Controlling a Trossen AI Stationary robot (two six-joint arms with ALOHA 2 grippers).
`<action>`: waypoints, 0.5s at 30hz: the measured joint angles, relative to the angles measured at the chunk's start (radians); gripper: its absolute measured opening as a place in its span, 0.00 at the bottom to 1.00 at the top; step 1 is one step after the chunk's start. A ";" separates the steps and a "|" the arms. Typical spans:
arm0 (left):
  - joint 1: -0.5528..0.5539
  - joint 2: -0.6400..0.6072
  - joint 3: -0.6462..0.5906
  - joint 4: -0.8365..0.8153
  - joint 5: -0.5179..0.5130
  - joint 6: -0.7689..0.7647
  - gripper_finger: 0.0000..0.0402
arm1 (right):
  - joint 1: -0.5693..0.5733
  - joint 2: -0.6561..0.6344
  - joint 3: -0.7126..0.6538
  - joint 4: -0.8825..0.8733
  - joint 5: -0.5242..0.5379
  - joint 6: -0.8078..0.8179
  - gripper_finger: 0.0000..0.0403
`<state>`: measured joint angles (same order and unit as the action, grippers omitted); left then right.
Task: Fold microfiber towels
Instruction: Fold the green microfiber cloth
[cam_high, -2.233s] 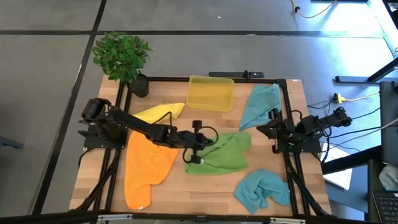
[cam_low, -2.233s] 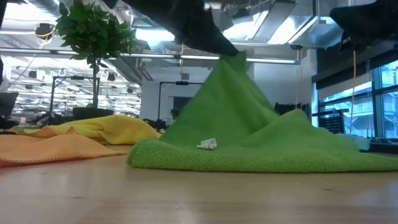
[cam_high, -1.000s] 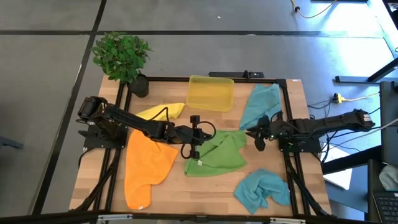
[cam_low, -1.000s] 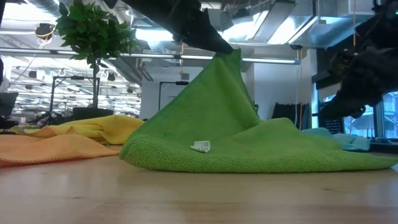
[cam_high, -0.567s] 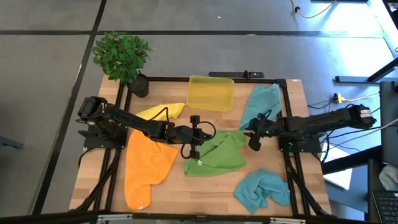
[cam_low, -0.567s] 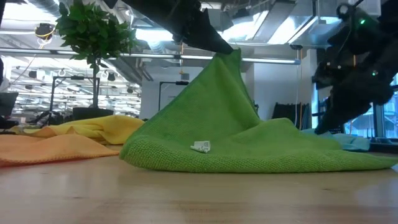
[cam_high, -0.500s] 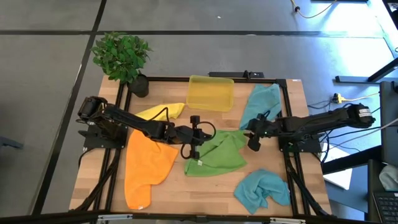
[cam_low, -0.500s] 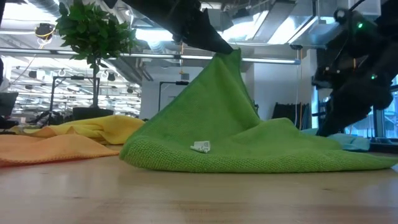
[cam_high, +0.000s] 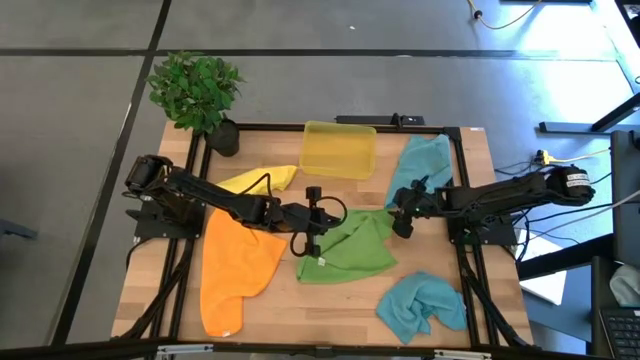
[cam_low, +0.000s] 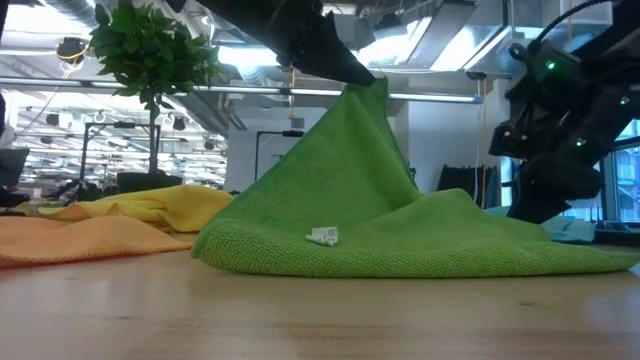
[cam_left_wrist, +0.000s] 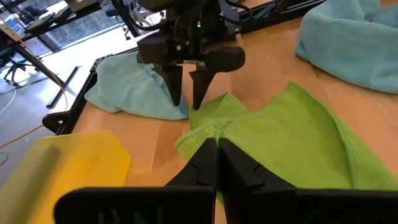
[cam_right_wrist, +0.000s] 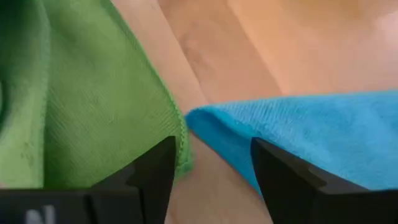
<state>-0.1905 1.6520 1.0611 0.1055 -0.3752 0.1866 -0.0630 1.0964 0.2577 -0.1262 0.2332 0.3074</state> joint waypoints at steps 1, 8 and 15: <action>0.000 0.000 0.000 0.000 0.000 0.000 0.00 | -0.006 0.012 0.000 0.006 -0.009 -0.001 0.48; 0.000 0.000 0.000 0.000 0.000 0.000 0.00 | -0.020 0.053 0.002 0.038 -0.018 -0.060 0.22; 0.000 0.000 0.000 -0.030 0.000 0.000 0.00 | -0.020 0.012 0.035 0.024 -0.028 -0.073 0.04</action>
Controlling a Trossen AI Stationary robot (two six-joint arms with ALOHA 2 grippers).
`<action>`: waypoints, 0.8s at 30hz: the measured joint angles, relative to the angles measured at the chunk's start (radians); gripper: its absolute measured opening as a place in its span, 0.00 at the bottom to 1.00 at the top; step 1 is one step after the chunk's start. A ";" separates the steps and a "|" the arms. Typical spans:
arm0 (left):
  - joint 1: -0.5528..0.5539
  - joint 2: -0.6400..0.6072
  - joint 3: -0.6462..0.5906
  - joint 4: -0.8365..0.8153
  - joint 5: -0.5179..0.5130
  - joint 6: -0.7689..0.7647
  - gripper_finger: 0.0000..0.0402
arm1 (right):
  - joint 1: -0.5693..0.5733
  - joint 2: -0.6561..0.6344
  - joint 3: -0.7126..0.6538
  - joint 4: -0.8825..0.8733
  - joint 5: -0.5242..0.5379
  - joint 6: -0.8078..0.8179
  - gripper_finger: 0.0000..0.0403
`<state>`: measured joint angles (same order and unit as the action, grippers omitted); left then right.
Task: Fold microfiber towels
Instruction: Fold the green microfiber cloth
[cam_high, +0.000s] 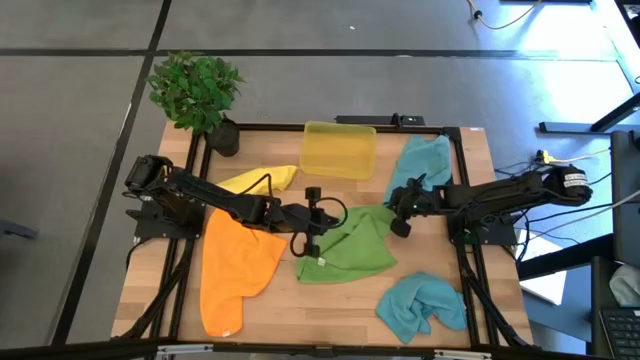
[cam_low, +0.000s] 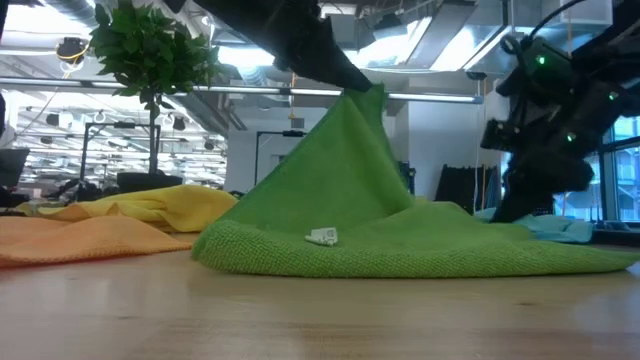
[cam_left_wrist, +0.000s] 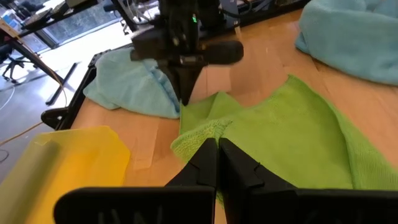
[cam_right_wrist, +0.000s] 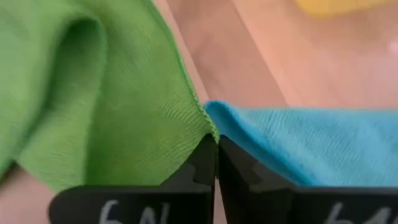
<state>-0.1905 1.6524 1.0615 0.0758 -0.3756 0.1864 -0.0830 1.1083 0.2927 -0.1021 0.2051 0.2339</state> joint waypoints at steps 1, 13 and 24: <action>0.000 -0.002 0.000 -0.009 -0.001 0.000 0.00 | 0.001 -0.008 0.013 -0.010 -0.005 0.002 0.04; -0.034 -0.146 0.000 -0.110 -0.167 0.033 0.00 | 0.035 -0.109 0.252 -0.246 -0.017 -0.013 0.02; -0.008 -0.331 0.000 -0.250 -0.325 0.126 0.00 | 0.048 -0.144 0.546 -0.300 0.145 -0.133 0.01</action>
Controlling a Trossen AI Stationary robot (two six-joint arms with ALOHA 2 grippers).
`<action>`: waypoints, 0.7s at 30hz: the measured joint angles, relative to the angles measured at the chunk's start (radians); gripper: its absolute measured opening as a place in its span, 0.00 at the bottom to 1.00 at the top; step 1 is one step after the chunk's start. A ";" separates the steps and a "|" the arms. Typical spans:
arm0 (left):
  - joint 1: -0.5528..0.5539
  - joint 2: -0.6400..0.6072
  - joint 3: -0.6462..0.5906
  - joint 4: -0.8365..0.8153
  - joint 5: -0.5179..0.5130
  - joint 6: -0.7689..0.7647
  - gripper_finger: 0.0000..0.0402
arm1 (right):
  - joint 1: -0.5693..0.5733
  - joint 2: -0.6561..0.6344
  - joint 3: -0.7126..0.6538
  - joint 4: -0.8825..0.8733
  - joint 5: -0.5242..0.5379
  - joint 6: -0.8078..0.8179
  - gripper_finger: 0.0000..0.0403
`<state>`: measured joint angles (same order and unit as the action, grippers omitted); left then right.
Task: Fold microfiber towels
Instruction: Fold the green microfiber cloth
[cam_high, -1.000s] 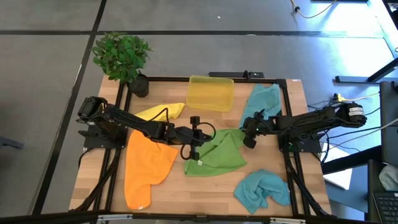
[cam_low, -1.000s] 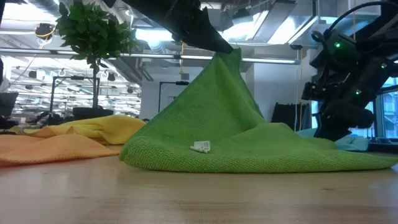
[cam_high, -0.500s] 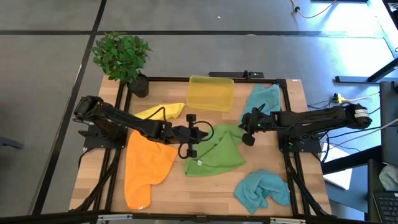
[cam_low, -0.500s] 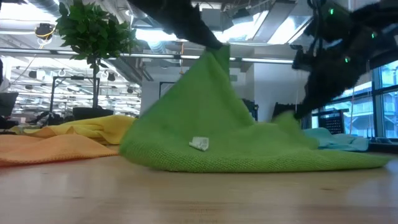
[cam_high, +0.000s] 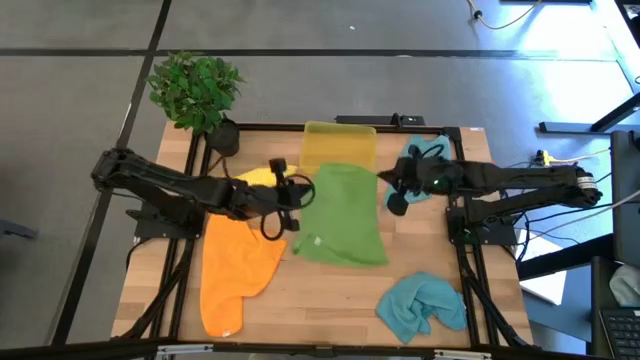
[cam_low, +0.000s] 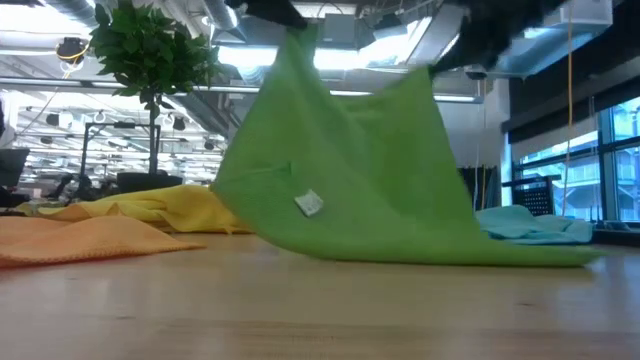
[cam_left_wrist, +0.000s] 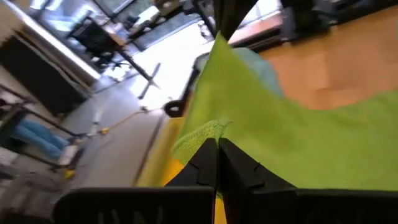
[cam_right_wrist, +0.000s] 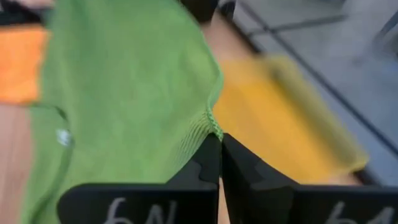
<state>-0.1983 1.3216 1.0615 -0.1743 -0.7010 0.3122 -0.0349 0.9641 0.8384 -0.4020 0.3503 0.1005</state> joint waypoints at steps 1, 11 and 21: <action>0.008 -0.015 0.000 0.001 0.000 0.018 0.00 | 0.000 0.000 0.030 -0.008 0.016 -0.013 0.01; 0.101 -0.147 0.000 0.055 -0.077 0.226 0.00 | 0.000 0.000 0.288 -0.040 0.165 -0.133 0.01; 0.093 -0.260 0.001 0.118 -0.046 0.273 0.00 | 0.026 0.000 0.373 -0.046 0.154 -0.158 0.01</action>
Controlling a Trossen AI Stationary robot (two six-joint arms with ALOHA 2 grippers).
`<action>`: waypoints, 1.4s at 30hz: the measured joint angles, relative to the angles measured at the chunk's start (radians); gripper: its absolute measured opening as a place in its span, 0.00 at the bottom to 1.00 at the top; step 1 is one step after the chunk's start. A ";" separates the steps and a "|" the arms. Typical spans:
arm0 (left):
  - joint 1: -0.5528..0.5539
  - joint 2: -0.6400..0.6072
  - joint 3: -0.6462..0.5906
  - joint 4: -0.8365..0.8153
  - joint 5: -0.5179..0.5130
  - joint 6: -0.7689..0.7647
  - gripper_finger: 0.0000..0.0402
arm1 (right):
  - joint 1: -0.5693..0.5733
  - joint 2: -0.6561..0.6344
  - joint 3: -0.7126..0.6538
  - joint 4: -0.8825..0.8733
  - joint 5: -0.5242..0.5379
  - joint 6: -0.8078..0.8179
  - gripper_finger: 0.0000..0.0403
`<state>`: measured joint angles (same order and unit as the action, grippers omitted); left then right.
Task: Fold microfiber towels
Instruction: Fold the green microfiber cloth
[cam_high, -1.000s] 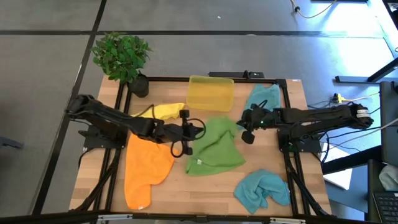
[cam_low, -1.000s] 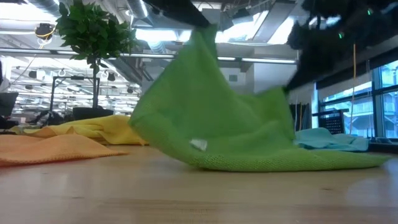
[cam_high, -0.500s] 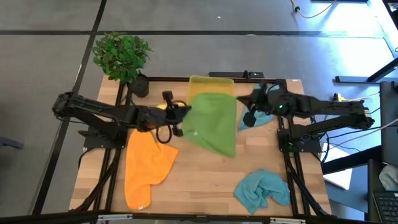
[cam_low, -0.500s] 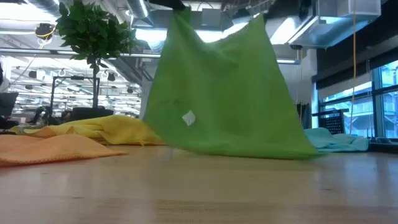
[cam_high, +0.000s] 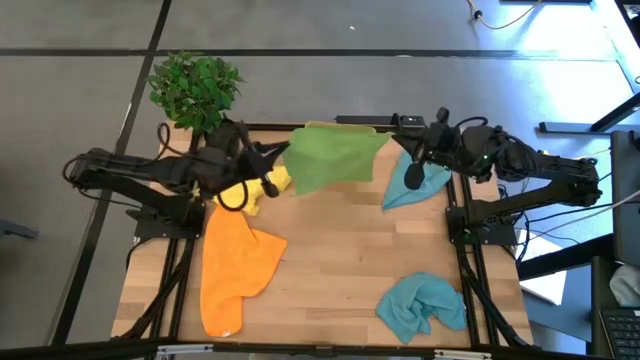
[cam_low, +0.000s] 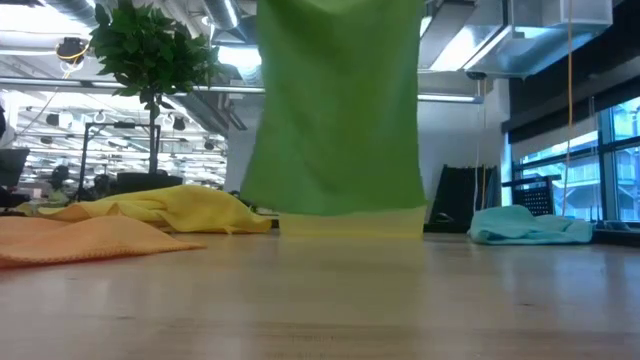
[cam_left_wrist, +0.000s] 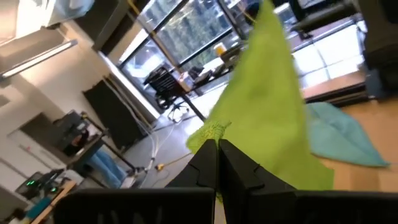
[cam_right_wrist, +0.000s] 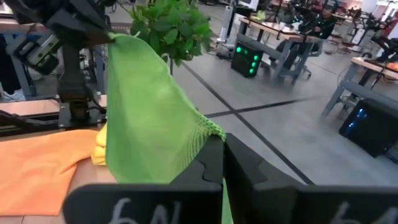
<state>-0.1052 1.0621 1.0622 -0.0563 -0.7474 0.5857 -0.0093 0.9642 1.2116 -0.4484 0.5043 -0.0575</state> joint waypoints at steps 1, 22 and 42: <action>0.003 -0.002 0.000 -0.005 -0.002 -0.001 0.00 | 0.000 0.000 0.000 -0.001 0.000 0.003 0.01; -0.233 -0.006 0.001 -0.116 0.063 -0.186 0.00 | 0.312 0.004 0.001 -0.159 -0.048 0.274 0.01; -0.528 0.002 0.019 -0.148 -0.051 -0.617 0.00 | 0.611 0.034 -0.001 -0.153 0.075 0.567 0.01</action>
<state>-0.6333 1.0640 1.0815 -0.2046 -0.7981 -0.0310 0.6013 0.9986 1.2105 -0.6013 0.5793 0.5100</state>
